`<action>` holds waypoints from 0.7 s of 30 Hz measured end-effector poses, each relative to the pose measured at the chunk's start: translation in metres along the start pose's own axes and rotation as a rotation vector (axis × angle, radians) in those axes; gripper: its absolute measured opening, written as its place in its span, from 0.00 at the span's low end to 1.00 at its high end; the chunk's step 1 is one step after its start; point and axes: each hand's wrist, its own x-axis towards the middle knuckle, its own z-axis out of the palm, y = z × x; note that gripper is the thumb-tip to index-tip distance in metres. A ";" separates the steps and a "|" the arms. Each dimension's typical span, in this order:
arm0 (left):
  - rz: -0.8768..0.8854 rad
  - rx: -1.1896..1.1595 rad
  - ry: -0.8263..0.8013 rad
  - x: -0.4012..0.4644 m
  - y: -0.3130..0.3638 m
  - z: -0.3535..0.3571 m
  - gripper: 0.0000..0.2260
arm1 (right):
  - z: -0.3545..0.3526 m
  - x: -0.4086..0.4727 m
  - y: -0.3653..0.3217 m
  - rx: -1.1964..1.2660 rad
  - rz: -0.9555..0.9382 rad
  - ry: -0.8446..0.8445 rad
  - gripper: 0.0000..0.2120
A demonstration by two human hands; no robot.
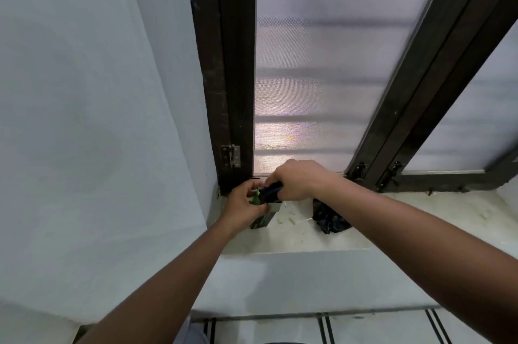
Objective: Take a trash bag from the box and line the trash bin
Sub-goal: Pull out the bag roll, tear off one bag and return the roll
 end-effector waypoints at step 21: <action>-0.007 -0.096 0.078 -0.003 0.008 0.011 0.29 | -0.020 0.030 -0.021 0.224 0.202 -0.060 0.15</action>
